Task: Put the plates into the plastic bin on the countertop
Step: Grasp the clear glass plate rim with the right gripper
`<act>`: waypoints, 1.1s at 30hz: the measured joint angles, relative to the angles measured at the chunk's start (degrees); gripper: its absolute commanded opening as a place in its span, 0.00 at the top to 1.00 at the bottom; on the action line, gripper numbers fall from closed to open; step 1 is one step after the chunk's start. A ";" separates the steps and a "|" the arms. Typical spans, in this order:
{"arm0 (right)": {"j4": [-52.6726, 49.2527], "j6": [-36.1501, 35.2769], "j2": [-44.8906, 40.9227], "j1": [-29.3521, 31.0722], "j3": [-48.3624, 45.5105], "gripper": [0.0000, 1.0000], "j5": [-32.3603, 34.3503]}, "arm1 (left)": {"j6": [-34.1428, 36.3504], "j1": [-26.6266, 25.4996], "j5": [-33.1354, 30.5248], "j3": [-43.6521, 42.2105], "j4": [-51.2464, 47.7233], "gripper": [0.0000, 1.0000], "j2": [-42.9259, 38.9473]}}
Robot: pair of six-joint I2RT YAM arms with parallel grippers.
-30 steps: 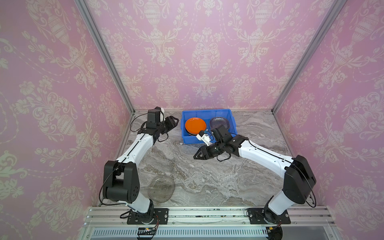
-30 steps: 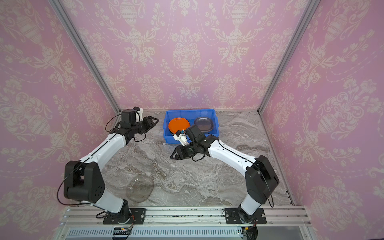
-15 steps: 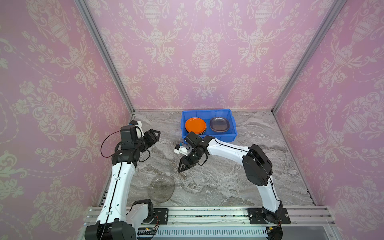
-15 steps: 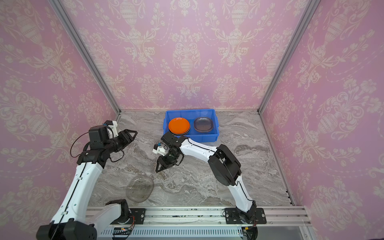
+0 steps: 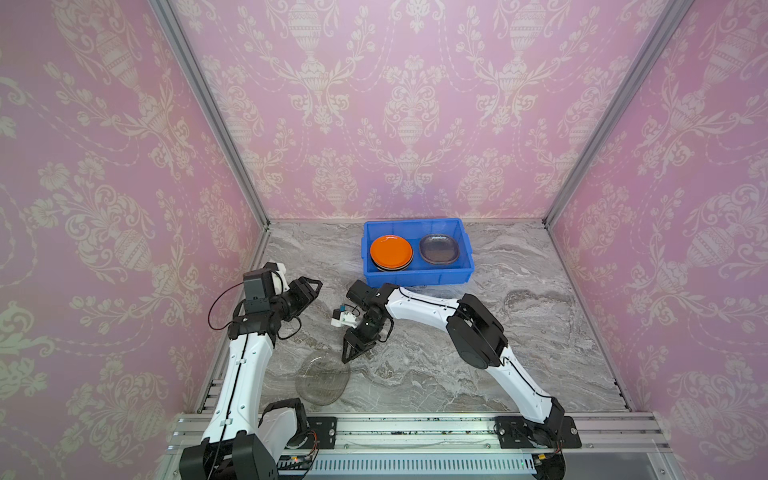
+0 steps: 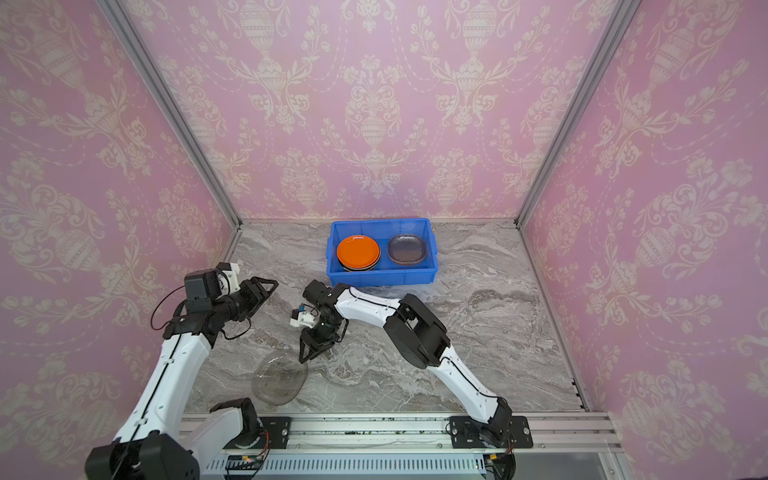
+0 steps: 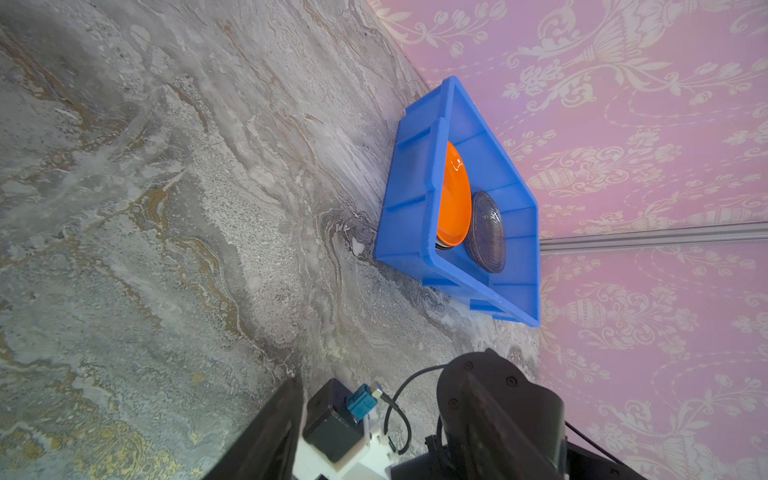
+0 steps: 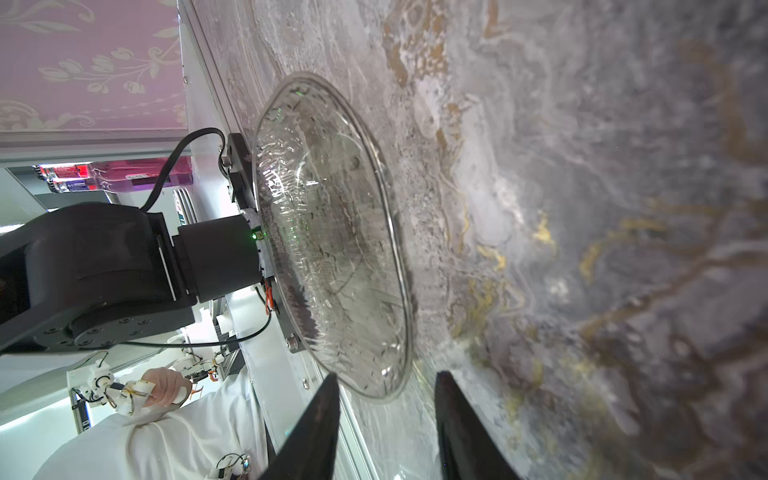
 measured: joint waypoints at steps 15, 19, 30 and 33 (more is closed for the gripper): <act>-3.23 0.22 3.98 0.31 4.17 0.77 -0.39 | 0.02 0.00 0.11 -2.45 1.90 0.39 -0.04; -3.50 0.20 4.31 0.31 4.81 0.79 -0.57 | 0.02 0.00 0.11 -4.07 1.99 0.39 0.33; -3.72 0.24 4.66 0.31 5.51 0.90 -1.25 | 0.02 0.00 0.11 -4.57 3.98 0.40 0.59; -3.72 0.24 4.66 0.31 5.53 0.91 -1.27 | 0.02 0.00 0.11 -4.76 4.26 0.40 0.74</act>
